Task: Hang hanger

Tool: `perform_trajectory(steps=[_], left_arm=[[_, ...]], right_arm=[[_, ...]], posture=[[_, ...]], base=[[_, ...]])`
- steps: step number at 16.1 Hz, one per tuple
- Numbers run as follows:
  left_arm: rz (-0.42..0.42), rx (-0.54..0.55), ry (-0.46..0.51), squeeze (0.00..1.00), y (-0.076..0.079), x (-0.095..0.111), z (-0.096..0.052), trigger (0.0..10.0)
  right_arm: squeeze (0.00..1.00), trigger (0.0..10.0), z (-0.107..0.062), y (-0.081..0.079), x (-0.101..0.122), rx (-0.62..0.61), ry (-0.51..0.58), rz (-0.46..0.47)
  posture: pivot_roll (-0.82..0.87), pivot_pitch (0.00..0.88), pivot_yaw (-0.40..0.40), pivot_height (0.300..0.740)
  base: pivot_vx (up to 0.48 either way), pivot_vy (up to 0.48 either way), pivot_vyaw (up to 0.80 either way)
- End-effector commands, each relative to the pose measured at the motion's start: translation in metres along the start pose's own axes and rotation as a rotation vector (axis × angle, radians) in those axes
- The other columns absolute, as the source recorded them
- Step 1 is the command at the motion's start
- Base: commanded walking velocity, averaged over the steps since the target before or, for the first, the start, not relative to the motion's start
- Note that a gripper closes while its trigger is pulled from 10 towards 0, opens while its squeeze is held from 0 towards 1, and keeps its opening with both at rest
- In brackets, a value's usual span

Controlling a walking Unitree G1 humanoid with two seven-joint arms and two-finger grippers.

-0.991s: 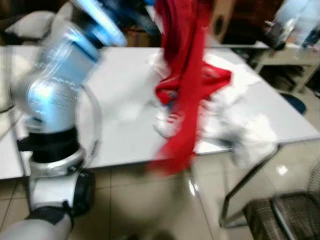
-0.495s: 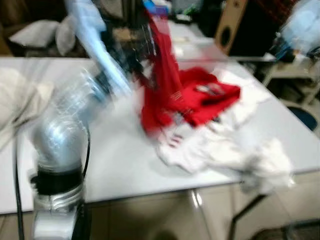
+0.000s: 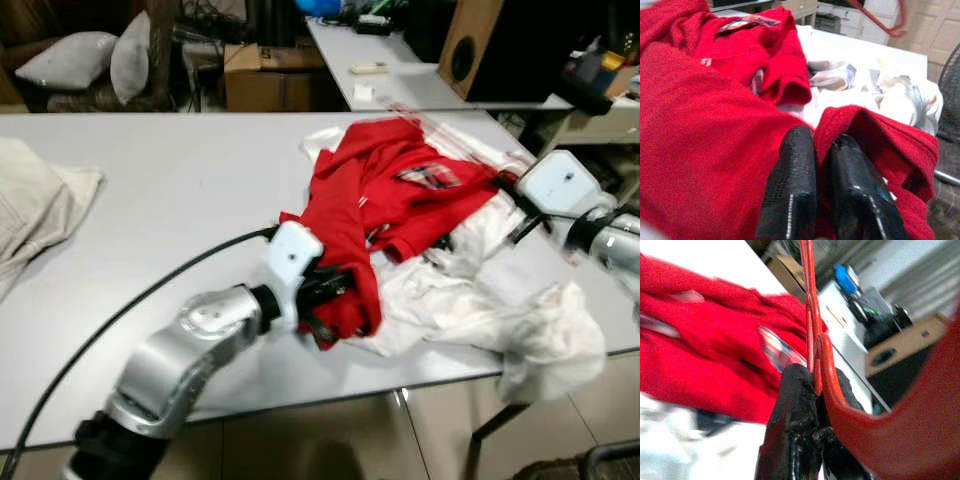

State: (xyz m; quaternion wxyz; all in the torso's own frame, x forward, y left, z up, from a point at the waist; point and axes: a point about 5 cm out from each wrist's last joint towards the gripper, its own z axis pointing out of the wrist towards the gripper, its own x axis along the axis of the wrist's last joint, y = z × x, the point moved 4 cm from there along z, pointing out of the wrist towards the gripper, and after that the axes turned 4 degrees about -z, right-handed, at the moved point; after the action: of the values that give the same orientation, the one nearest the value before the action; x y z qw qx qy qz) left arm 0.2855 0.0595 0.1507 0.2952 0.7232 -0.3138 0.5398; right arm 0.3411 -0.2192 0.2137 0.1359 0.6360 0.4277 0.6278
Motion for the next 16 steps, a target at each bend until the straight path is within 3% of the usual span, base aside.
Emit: perform_trajectory(steps=[1, 5, 6, 8, 9, 11, 12, 13, 15, 16], left_arm=[[-0.006, -0.024, -0.021, 1.00, 0.000, 0.000, -0.008, 10.0], [0.053, -0.132, -0.115, 1.00, -0.002, 0.004, -0.039, 10.0], [0.095, -0.107, -0.177, 1.00, -0.019, 0.002, -0.059, 10.0], [0.139, -0.042, -0.195, 1.00, -0.038, 0.004, -0.075, 10.0], [0.134, 0.016, -0.145, 0.00, -0.049, 0.012, -0.081, 10.0], [0.148, 0.283, 0.076, 0.00, -0.077, 0.043, -0.088, 10.0], [0.115, 0.323, 0.152, 0.00, -0.076, 0.051, -0.089, 10.0], [0.105, 0.390, 0.225, 0.00, -0.074, 0.053, -0.091, 10.0], [0.038, 0.432, 0.252, 0.00, -0.065, 0.044, -0.090, 10.0], [0.036, 0.426, 0.247, 0.00, -0.062, 0.042, -0.089, 10.0]], right_arm=[[0.00, 10.0, -0.008, 0.001, 0.009, 0.004, 0.012, 0.040], [0.00, 10.0, -0.014, 0.002, 0.023, -0.001, 0.053, 0.085], [0.00, 10.0, -0.017, -0.011, 0.034, 0.071, 0.101, 0.077], [0.00, 10.0, -0.019, -0.017, 0.040, 0.074, 0.121, 0.169], [0.00, 10.0, -0.021, -0.018, 0.044, 0.061, 0.142, 0.245], [0.00, 10.0, -0.021, -0.025, 0.052, -0.020, 0.183, 0.476], [0.00, 10.0, -0.019, -0.031, 0.054, -0.051, 0.181, 0.554], [0.00, 10.0, -0.018, -0.047, 0.060, -0.046, 0.189, 0.608], [0.00, 10.0, -0.016, -0.067, 0.073, -0.016, 0.201, 0.681], [0.00, 10.0, -0.015, -0.069, 0.076, -0.012, 0.203, 0.693]], posture=[[0.03, 0.005, -0.056, 0.740], [0.04, 0.003, -0.055, 0.740], [0.04, 0.001, -0.052, 0.740], [0.04, 0.002, -0.047, 0.740], [0.05, 0.003, -0.044, 0.740], [0.05, 0.006, -0.037, 0.740], [0.05, 0.009, -0.031, 0.740], [0.05, 0.016, -0.025, 0.740], [0.06, 0.024, -0.031, 0.740], [0.06, 0.024, -0.031, 0.740]], base=[[0.000, 0.000, 0.00], [0.000, 0.000, 0.00], [0.000, 0.000, 0.00], [0.000, 0.000, 0.00], [0.000, 0.000, 0.00], [0.000, 0.000, 0.00], [0.000, 0.000, 0.00], [0.000, 0.000, 0.00], [0.000, 0.000, 0.00], [0.000, 0.000, 0.00]])
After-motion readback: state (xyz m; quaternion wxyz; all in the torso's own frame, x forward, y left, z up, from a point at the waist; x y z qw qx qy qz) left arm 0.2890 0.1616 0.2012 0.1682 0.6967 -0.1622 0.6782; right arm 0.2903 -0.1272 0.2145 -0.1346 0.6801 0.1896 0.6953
